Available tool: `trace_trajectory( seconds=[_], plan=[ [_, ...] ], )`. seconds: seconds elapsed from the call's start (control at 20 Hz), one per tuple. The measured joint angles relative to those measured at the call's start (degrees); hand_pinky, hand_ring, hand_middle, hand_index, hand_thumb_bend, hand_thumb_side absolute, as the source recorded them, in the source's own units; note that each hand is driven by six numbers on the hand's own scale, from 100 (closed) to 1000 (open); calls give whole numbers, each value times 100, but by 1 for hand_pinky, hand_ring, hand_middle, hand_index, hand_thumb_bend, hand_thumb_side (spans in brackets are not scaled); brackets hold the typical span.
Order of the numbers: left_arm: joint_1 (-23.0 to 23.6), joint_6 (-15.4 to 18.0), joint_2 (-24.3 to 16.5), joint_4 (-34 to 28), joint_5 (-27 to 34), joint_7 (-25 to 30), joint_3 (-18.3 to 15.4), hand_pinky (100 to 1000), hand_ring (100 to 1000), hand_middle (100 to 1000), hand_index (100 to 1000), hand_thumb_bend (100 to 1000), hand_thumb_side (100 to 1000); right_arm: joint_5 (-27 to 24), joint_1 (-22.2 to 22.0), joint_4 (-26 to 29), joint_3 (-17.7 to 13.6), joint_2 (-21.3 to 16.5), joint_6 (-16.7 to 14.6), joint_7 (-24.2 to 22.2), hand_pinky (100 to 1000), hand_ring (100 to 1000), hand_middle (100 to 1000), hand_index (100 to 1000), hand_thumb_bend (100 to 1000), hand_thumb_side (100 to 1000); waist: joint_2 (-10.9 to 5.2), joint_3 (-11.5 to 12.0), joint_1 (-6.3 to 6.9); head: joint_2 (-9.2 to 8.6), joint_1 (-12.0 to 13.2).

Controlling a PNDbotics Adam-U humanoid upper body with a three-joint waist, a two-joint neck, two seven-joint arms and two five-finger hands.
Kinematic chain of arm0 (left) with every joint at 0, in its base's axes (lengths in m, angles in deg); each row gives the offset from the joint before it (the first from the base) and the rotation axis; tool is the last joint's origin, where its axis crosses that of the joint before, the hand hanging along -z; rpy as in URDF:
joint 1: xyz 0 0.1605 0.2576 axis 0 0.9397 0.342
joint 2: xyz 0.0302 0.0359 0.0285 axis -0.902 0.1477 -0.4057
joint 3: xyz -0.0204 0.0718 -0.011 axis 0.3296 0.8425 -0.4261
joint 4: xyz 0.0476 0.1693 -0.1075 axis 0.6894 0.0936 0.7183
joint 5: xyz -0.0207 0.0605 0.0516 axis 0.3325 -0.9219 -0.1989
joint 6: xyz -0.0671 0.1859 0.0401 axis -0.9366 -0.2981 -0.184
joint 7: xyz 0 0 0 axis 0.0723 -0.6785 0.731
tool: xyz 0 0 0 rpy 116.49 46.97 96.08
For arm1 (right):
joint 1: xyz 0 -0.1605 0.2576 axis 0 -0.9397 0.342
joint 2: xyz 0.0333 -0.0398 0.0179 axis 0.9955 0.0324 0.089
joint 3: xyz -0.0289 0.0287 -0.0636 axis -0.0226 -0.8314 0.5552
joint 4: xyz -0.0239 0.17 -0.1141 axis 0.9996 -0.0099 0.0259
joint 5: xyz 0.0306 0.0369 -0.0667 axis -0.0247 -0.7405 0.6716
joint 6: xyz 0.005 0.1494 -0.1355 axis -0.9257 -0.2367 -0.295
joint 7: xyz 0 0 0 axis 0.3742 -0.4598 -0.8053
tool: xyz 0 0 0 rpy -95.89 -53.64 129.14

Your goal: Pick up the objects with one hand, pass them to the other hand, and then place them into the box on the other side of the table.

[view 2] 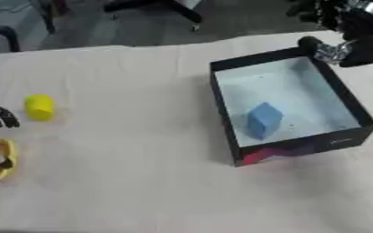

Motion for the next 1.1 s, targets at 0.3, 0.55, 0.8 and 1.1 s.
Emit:
trace_trajectory(
  seconds=[0.3, 0.55, 0.8, 1.1],
  plan=[
    [-48, -12, 136, 253, -90, -263, -7, 813, 850, 774, 768, 632, 100, 52, -4, -32, -1, 3, -9, -17, 1000, 1000, 803, 1000, 250, 246, 0, -4, 0, -1, 9],
    [-62, 127, 169, 323, -150, -63, -1, 791, 825, 736, 666, 540, 100, 77, -21, -36, -3, 4, -9, -24, 1000, 1000, 803, 1000, 251, 246, 0, -10, 0, -2, 11],
    [-85, 203, 149, 251, -245, 211, 2, 780, 805, 707, 568, 468, 100, 101, -49, -69, -5, 4, -15, -28, 1000, 1000, 803, 1000, 250, 246, 0, -7, 0, -2, 11],
    [-93, 154, 9, 98, -254, 325, -2, 776, 796, 696, 547, 477, 100, 104, -50, -86, -26, 4, -24, -25, 1000, 1000, 803, 1000, 248, 245, 0, 3, 0, -2, 11]
  ],
)
